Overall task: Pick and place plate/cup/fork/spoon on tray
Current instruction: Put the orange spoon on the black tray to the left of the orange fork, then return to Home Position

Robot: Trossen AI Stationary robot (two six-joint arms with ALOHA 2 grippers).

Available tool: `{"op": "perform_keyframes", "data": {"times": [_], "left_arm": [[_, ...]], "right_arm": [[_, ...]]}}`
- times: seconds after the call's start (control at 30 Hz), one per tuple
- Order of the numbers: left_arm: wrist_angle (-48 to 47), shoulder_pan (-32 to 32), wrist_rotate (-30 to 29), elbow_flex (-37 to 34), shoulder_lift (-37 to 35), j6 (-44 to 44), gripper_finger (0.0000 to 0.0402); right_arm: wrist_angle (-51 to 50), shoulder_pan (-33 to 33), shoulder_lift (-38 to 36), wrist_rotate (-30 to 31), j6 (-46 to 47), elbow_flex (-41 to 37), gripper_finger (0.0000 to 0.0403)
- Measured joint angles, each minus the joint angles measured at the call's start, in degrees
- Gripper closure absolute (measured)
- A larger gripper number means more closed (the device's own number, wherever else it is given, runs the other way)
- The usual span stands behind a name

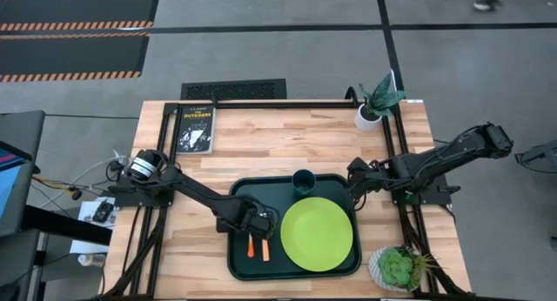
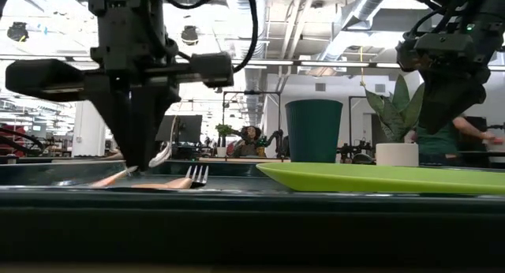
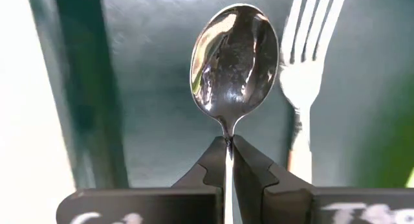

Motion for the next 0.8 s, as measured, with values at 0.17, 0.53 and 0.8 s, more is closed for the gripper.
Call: {"op": "perform_keyframes", "data": {"times": [0.17, 0.53, 0.8], "left_arm": [[-0.53, 0.02, -0.52, 0.09, -0.09, 0.09, 0.0401], [1.51, 0.02, -0.43, 0.09, -0.09, 1.22, 0.0388], [1.36, 0.02, -0.63, 0.09, -0.09, 1.22, 0.0367]], "right_arm": [[-0.02, 0.02, 0.00, 0.00, 0.00, 0.00, 0.0198], [0.02, 0.02, 0.00, 0.00, 0.02, 0.00, 0.0198], [0.02, 0.11, 0.00, 0.00, 0.04, 0.00, 0.0198]]}}
